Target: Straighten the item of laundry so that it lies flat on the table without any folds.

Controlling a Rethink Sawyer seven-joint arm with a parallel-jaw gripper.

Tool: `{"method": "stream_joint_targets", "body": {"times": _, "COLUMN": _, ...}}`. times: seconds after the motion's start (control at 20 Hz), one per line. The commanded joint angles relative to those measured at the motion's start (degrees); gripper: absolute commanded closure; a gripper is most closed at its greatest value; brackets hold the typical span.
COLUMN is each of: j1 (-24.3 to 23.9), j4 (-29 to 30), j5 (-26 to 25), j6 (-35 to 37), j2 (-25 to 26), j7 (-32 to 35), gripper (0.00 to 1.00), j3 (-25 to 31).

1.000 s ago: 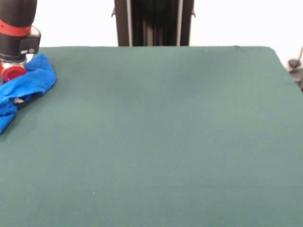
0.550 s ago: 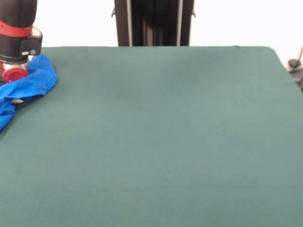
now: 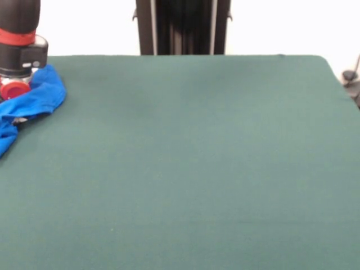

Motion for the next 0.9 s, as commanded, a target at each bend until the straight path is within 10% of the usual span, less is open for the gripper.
{"method": "stream_joint_targets", "body": {"times": 0.05, "j1": 4.82, "j4": 12.02, "j5": 2.17, "j6": 8.24, "j2": 1.61, "j7": 11.79, "gripper": 1.0, "j3": 13.2}}
{"method": "stream_joint_targets", "body": {"times": 0.45, "j1": 3.74, "j4": 15.61, "j5": 4.11, "j6": 8.32, "j2": -2.67, "j7": 13.1, "gripper": 1.0, "j3": 18.11}}
{"method": "stream_joint_targets", "body": {"times": 0.9, "j1": 13.2, "j4": 13.7, "j5": 9.12, "j6": 16.33, "j2": -8.08, "j7": 12.32, "gripper": 1.0, "j3": 8.29}}
